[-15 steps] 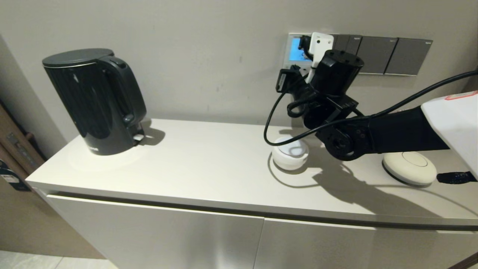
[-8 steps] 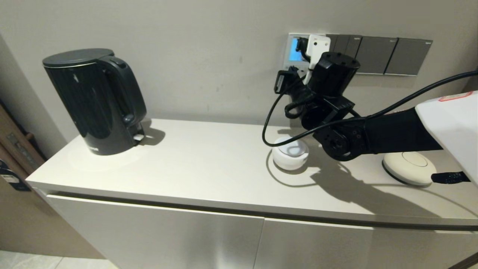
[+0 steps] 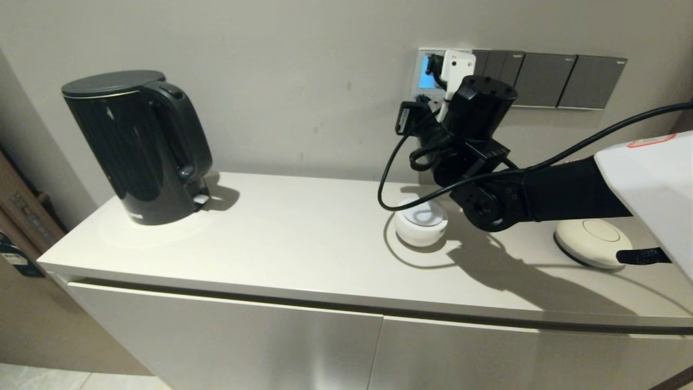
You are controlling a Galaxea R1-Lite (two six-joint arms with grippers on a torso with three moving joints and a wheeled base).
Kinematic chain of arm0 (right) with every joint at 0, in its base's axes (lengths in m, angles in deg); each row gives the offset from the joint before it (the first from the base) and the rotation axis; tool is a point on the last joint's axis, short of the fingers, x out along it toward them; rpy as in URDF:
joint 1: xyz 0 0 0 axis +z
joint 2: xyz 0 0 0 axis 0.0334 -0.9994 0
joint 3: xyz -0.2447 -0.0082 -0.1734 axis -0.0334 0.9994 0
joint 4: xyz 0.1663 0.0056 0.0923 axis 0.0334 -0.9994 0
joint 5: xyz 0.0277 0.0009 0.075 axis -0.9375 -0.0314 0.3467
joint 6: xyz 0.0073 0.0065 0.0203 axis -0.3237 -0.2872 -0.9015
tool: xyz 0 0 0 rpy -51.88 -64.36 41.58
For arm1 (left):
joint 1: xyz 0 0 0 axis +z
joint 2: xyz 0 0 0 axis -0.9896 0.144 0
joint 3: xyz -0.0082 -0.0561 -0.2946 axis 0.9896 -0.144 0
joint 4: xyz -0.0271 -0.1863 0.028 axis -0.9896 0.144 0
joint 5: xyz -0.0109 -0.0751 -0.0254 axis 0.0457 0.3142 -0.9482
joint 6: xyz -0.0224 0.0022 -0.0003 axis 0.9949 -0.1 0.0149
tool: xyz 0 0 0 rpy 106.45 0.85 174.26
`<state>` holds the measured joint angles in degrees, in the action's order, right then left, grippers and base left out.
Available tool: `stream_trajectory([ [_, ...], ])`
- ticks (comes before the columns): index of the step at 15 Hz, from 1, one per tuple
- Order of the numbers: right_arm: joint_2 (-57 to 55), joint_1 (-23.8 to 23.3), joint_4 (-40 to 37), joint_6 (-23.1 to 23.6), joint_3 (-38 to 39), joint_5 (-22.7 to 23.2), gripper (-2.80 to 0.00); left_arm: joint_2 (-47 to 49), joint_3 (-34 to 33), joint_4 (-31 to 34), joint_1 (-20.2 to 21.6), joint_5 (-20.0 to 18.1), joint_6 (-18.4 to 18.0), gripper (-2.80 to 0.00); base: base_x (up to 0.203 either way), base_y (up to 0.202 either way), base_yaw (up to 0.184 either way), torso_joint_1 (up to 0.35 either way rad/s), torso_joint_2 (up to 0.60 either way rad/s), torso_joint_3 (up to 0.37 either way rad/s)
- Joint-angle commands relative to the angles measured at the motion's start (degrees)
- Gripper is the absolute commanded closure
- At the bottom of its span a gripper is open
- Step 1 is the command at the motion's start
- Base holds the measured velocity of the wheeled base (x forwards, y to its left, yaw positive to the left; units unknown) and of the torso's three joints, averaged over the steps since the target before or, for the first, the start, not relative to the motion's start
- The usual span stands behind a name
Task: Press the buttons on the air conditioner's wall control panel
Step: Press the temperature increase button
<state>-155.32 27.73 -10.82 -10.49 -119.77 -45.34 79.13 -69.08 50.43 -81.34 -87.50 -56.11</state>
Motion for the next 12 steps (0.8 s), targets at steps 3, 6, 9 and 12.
stream_trajectory([
  [3,-0.3,-0.6,0.0,0.0,-0.4,0.0,0.00,0.1,0.0,0.0,0.0,0.0,0.0,0.00,0.000,0.000,0.000,0.000,0.00,0.000],
  [6,-0.3,-0.7,-0.1,0.0,-0.4,0.0,0.00,0.0,0.0,0.0,0.0,0.0,0.0,0.00,0.000,0.000,0.000,0.000,0.00,0.000],
  [9,-0.2,-0.6,0.2,0.0,0.1,-0.1,0.00,0.1,0.0,0.0,0.0,0.0,0.0,0.00,0.000,0.000,0.000,0.000,0.00,0.000],
  [12,0.2,-0.3,0.5,0.0,0.5,-0.2,0.00,0.0,0.0,0.0,0.0,0.0,0.0,0.00,0.000,0.000,0.000,0.000,0.00,0.000],
])
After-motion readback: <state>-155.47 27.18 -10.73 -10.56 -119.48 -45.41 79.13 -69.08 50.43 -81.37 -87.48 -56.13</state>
